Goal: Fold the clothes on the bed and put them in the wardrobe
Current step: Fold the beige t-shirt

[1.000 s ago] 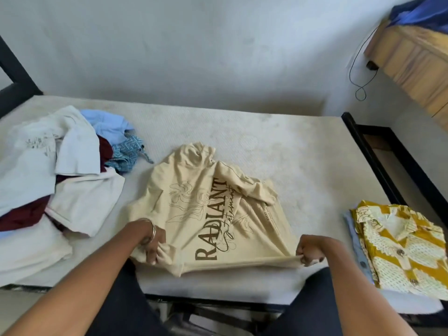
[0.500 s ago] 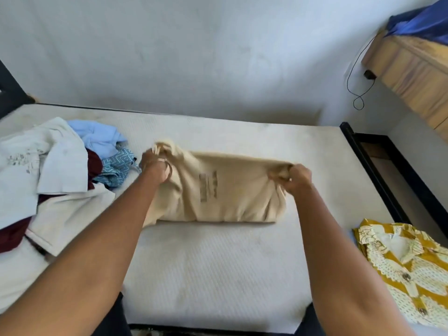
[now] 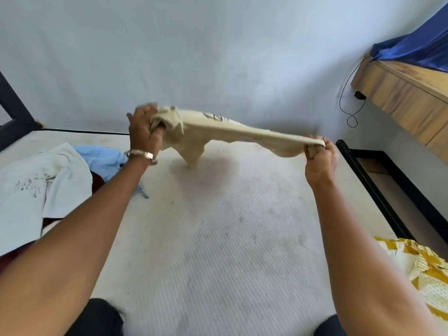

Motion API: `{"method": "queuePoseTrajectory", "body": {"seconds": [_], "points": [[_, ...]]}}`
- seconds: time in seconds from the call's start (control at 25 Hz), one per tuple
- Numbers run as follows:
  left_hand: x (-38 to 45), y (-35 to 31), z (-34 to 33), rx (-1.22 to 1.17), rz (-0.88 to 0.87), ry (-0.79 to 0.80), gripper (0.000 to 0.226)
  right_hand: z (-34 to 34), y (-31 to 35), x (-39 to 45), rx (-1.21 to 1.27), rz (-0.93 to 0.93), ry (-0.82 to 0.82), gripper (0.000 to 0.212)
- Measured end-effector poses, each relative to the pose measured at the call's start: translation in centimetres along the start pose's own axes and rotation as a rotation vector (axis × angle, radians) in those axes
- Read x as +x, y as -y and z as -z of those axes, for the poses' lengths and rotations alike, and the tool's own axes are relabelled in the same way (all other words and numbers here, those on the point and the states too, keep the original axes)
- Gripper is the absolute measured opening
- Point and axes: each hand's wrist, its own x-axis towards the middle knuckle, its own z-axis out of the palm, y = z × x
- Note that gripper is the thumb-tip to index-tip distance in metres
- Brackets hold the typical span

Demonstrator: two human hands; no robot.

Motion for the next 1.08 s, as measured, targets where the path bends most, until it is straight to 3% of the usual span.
{"method": "queuePoseTrajectory", "body": {"seconds": [0.12,0.2,0.24,0.36,0.44,0.48,0.56,0.68,0.8,0.84,0.88,0.96,1.04,1.08], "points": [[-9.2,3.0,2.5,0.382,-0.172,0.301,0.035,7.1,-3.8,-3.7,-0.379,-0.080,0.008,0.038],[-15.4,4.7,3.7,0.615,-0.314,0.564,0.031,12.2,-6.2,-7.0,-0.886,-0.137,0.047,0.038],[-17.8,5.0,4.1,0.715,-0.340,0.774,0.031,14.5,-7.0,-8.7,-1.120,-0.144,0.101,0.037],[-25.0,4.5,4.7,0.918,-0.049,1.504,0.040,19.9,-8.6,-14.3,-1.653,-0.239,0.436,0.038],[-28.6,3.9,4.6,0.974,0.133,1.747,0.034,21.3,-8.9,-17.3,-1.971,-0.353,0.708,0.042],[-30.1,3.7,4.4,1.008,0.122,1.832,0.036,21.5,-9.1,-18.1,-2.066,-0.411,0.798,0.043],[-30.7,3.8,3.8,1.064,0.029,1.927,0.042,20.0,-9.3,-18.4,-2.166,-0.540,0.857,0.041],[-29.0,4.2,3.1,1.065,0.053,1.953,0.039,17.1,-9.8,-17.6,-2.245,-0.650,0.814,0.025],[-27.8,4.7,3.2,1.111,0.119,2.002,0.057,16.4,-10.0,-16.3,-2.254,-0.722,0.684,0.024],[-28.0,5.1,3.3,1.149,0.153,2.047,0.063,16.8,-9.9,-16.2,-2.282,-0.786,0.717,0.021],[-28.2,5.3,3.4,1.156,0.220,2.100,0.066,17.2,-9.9,-16.5,-2.329,-0.856,0.792,0.018],[-27.6,5.1,2.9,1.056,0.527,2.138,0.056,17.2,-10.0,-16.4,-2.316,-0.942,0.834,0.031],[-26.5,5.6,1.0,0.837,0.774,1.990,0.045,16.0,-10.9,-15.0,-2.177,-0.772,0.716,0.034],[-25.6,6.1,-0.4,0.757,0.772,1.860,0.042,14.9,-11.5,-13.8,-2.125,-0.646,0.638,0.027]]}}
